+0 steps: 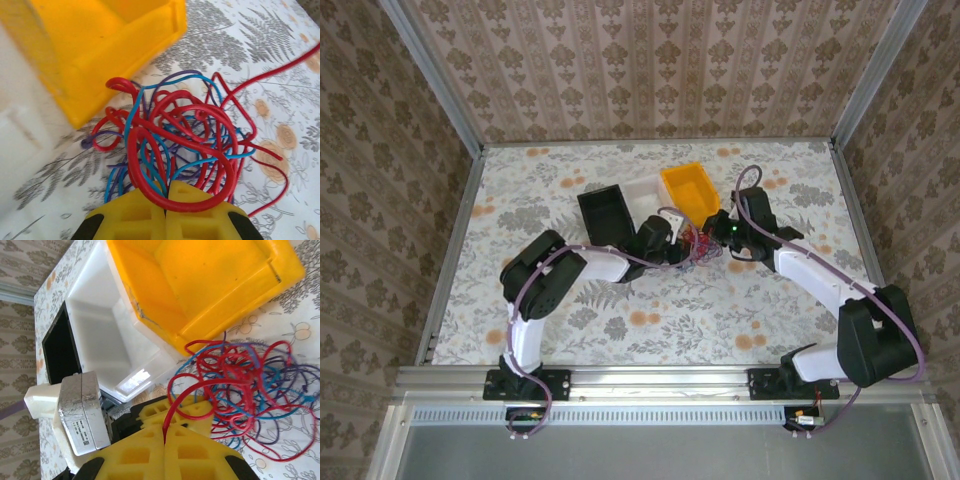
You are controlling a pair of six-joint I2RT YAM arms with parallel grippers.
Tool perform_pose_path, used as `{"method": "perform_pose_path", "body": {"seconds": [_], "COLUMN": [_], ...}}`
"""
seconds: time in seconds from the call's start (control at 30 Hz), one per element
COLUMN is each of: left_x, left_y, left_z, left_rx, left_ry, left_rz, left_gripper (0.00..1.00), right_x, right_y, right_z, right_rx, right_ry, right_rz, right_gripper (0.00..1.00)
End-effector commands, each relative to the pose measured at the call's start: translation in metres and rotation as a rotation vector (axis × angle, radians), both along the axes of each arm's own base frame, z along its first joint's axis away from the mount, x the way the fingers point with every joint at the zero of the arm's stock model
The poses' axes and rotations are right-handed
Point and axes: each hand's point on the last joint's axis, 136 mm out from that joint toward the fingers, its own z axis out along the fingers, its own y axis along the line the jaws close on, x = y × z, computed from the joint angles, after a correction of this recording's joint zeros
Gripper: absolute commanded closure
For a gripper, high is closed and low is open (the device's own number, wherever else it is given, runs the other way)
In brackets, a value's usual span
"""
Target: Untangle the cables
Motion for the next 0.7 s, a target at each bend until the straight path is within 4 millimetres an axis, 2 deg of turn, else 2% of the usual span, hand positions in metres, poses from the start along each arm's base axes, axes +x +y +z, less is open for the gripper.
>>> {"method": "perform_pose_path", "body": {"seconds": [0.0, 0.13, 0.23, 0.47, 0.67], "left_x": [0.007, -0.005, -0.016, -0.034, -0.052], "left_y": [0.025, 0.048, 0.073, 0.157, 0.194], "left_z": [0.017, 0.03, 0.025, -0.016, -0.038], "left_rx": [0.017, 0.054, 0.092, 0.251, 0.31], "left_ry": [-0.036, -0.039, -0.005, 0.092, 0.164], "left_rz": [0.085, 0.088, 0.111, 0.246, 0.293], "left_gripper": [1.0, 1.0, 1.0, 1.0, 1.0], "right_x": [0.002, 0.0, -0.004, -0.017, -0.034], "right_y": [-0.021, -0.053, -0.076, -0.128, -0.177], "right_z": [0.017, 0.015, 0.013, 0.015, 0.032], "right_rx": [-0.014, -0.04, -0.066, -0.154, -0.254], "right_ry": [-0.024, -0.024, -0.025, -0.028, -0.074], "right_rz": [-0.085, -0.214, -0.307, -0.491, -0.676], "right_gripper": [1.0, 1.0, 1.0, 1.0, 1.0]}}
